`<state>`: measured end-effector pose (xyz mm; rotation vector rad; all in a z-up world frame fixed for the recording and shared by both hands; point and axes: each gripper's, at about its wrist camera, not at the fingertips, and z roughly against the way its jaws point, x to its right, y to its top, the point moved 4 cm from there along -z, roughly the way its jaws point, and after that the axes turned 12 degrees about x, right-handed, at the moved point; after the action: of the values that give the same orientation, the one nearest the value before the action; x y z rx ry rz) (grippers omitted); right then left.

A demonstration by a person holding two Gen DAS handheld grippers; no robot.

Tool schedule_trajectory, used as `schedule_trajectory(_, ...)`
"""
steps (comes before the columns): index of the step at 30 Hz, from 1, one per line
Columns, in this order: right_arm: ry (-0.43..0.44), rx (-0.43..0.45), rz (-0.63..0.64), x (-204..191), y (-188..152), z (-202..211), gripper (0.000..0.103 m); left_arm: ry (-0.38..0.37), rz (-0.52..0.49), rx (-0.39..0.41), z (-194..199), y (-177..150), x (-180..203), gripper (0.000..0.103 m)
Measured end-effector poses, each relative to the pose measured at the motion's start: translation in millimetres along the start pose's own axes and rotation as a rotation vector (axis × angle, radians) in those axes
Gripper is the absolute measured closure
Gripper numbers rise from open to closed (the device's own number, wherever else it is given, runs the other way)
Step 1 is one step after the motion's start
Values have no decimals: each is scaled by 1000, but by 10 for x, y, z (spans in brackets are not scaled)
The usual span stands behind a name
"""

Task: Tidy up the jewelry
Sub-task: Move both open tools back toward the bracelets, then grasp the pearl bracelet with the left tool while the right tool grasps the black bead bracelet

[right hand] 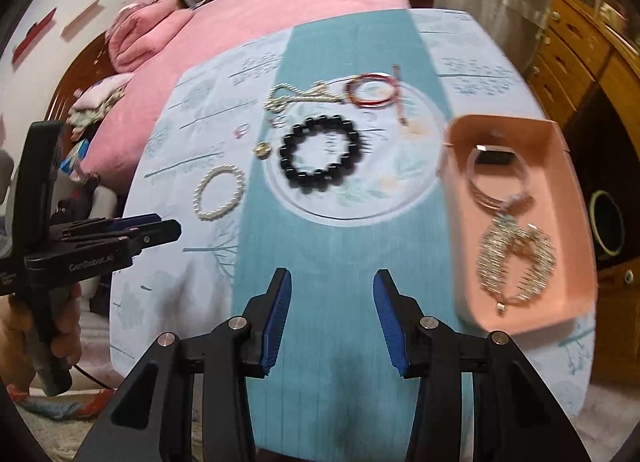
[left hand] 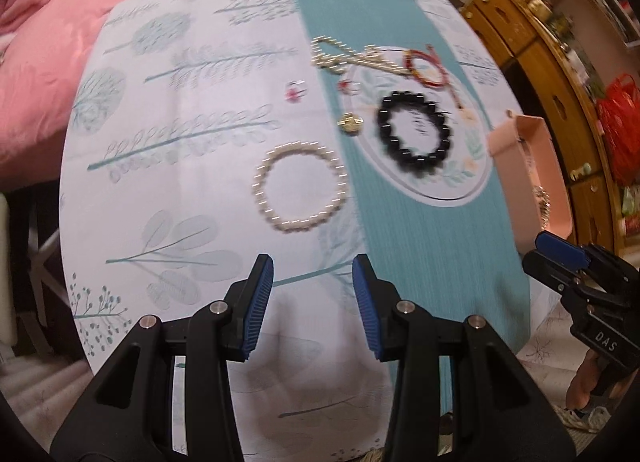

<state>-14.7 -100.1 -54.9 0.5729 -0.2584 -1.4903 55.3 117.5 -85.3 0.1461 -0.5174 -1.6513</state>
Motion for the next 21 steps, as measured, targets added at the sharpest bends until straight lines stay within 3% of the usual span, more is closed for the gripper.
schedule_trajectory(10,19,-21,60,-349,212,-582,61,23,66,-14,-282,99,-415,65)
schedule_trajectory(21,-39,-27,124,-436,663,-1248,71,71,25,-86,-667,357,-385,65)
